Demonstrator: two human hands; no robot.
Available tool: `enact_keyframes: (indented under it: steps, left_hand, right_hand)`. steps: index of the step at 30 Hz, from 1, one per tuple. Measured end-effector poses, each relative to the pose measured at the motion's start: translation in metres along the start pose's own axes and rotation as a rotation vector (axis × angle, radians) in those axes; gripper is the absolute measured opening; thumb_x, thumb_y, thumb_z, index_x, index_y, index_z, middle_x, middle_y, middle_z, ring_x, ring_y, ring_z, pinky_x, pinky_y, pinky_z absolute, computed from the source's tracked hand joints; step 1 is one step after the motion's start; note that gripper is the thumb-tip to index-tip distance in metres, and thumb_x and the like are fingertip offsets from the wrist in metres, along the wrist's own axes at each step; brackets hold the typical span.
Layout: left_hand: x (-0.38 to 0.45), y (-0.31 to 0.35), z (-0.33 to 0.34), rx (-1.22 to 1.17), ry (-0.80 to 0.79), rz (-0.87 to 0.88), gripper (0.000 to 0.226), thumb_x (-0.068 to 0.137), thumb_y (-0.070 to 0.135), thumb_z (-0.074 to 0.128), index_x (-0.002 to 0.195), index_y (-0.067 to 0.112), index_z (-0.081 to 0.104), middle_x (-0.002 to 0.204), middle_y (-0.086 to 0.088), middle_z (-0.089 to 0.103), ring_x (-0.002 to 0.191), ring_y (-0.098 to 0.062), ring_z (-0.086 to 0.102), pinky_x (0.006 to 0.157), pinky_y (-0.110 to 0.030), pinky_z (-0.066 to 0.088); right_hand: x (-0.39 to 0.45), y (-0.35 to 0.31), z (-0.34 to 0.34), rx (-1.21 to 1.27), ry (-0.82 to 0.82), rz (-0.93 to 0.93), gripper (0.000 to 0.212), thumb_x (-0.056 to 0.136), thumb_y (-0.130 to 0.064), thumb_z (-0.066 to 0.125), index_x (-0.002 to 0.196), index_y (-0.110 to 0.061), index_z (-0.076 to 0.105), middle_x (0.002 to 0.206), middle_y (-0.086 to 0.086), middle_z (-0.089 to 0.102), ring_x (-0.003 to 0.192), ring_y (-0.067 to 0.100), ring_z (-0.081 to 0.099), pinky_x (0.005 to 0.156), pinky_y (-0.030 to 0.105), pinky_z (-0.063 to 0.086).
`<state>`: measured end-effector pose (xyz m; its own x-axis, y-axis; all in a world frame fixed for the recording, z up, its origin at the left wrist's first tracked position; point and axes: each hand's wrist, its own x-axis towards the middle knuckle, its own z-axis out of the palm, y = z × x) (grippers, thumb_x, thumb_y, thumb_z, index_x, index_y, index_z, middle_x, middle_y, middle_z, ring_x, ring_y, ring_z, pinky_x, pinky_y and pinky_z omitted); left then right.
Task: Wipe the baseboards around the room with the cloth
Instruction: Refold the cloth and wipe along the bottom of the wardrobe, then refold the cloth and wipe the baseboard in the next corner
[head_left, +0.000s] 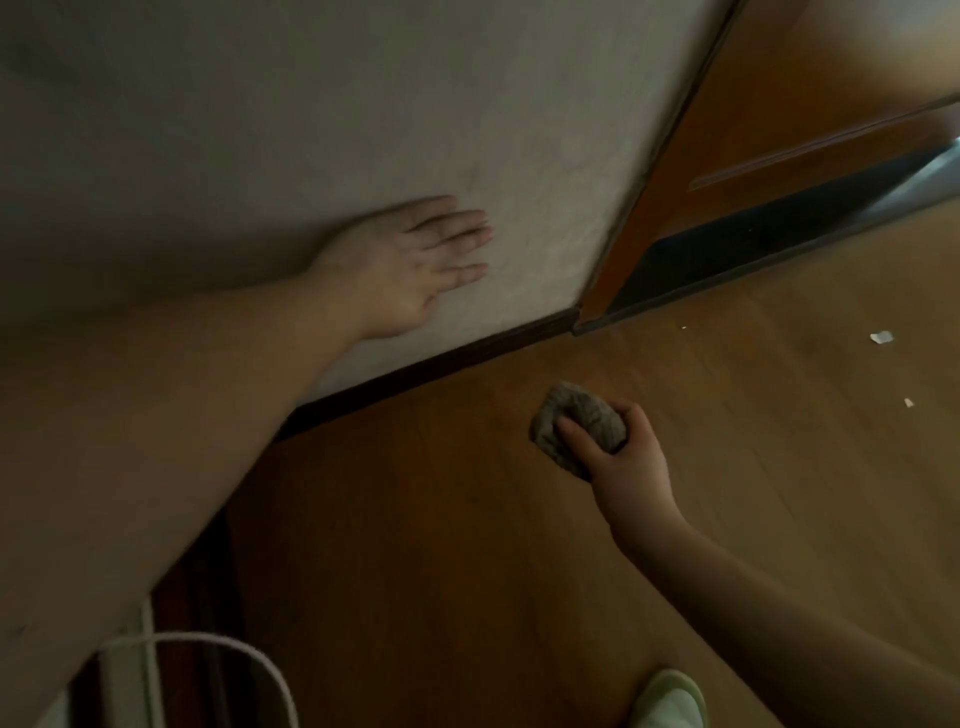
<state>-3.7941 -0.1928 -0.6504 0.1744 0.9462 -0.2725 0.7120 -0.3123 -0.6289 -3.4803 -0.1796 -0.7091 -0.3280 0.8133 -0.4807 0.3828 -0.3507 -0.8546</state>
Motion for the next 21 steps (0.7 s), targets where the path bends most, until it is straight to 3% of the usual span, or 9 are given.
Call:
enact_keyframes:
  steps: [2,4,7,9,10,14,17,19,21]
  left_hand:
    - [-0.019,0.019,-0.043,-0.430,-0.082,-0.178,0.064,0.101,0.049,0.020,0.158,0.030,-0.002,0.167,-0.004,-0.007,0.153,-0.023,-0.011,0.122,-0.043,-0.011]
    - [-0.042,0.030,-0.075,-0.895,-0.096,-0.374,0.065,0.103,0.048,0.031,0.159,0.031,0.004,0.168,-0.001,0.002,0.154,-0.020,-0.006,0.123,-0.043,-0.004]
    - [-0.085,0.039,-0.121,-1.559,-0.169,-0.643,0.053,0.103,0.048,0.040,0.154,0.034,0.031,0.161,0.004,0.029,0.149,-0.015,0.024,0.117,-0.033,0.022]
    - [-0.111,0.046,-0.164,-1.873,-0.219,-0.733,0.042,0.101,0.053,0.042,0.141,0.043,0.048,0.148,0.011,0.049,0.130,-0.006,0.046,0.098,-0.023,0.037]
    - [-0.122,0.049,-0.185,-1.980,-0.235,-0.759,0.038,0.098,0.057,0.041,0.134,0.048,0.053,0.140,0.015,0.056,0.123,-0.003,0.051,0.093,-0.022,0.041]
    - [-0.174,0.044,-0.285,-2.282,-0.274,-0.833,0.048,0.078,0.083,0.038,0.107,0.056,0.064,0.110,0.024,0.070,0.107,0.000,0.065,0.098,-0.040,0.051]
    - [-0.214,0.022,-0.348,-2.344,-0.246,-0.854,0.057,0.063,0.098,0.039,0.098,0.061,0.064,0.100,0.025,0.071,0.094,0.003,0.068,0.089,-0.034,0.053]
    - [-0.235,0.003,-0.380,-2.353,-0.230,-0.878,0.054,0.057,0.097,0.048,0.095,0.062,0.063,0.100,0.027,0.069,0.090,0.002,0.068,0.087,-0.031,0.054]
    - [-0.253,-0.017,-0.409,-2.385,-0.217,-0.896,0.055,0.058,0.086,0.061,0.101,0.051,0.065,0.103,0.020,0.070,0.094,-0.004,0.069,0.090,-0.035,0.055]
  right_hand:
    - [-0.036,-0.025,-0.010,-0.043,-0.001,0.010,0.032,0.082,-0.034,0.078,0.104,-0.035,0.055,0.101,-0.007,0.067,0.081,-0.001,0.068,0.059,0.018,0.056]
    - [-0.072,-0.053,-0.021,-0.060,-0.015,0.031,0.031,0.081,-0.035,0.079,0.102,-0.036,0.055,0.099,-0.008,0.068,0.080,-0.001,0.069,0.059,0.018,0.056]
    - [-0.125,-0.099,-0.040,-0.018,-0.033,0.044,0.031,0.081,-0.035,0.079,0.104,-0.036,0.057,0.096,-0.008,0.071,0.083,0.004,0.071,0.062,0.021,0.058]
    - [-0.154,-0.130,-0.051,0.009,-0.048,0.050,0.031,0.082,-0.035,0.078,0.105,-0.037,0.058,0.097,-0.009,0.070,0.085,0.005,0.072,0.064,0.021,0.058]
    - [-0.168,-0.144,-0.056,0.003,-0.051,0.050,0.031,0.082,-0.034,0.077,0.105,-0.037,0.057,0.099,-0.009,0.070,0.085,0.004,0.071,0.064,0.020,0.058]
    - [-0.222,-0.199,-0.071,-0.012,-0.101,0.050,0.035,0.084,-0.030,0.076,0.113,-0.034,0.057,0.109,-0.006,0.068,0.093,0.006,0.070,0.070,0.023,0.059]
    - [-0.271,-0.244,-0.080,-0.064,-0.168,0.037,0.043,0.081,-0.035,0.076,0.120,-0.032,0.056,0.116,-0.008,0.065,0.102,0.008,0.067,0.079,0.028,0.060]
    - [-0.303,-0.276,-0.088,-0.090,-0.218,0.014,0.046,0.081,-0.039,0.076,0.122,-0.033,0.056,0.122,-0.007,0.061,0.106,0.007,0.065,0.081,0.027,0.059]
    - [-0.333,-0.309,-0.096,-0.078,-0.283,0.016,0.052,0.079,-0.047,0.074,0.126,-0.035,0.055,0.127,-0.005,0.058,0.110,0.010,0.063,0.085,0.031,0.059]
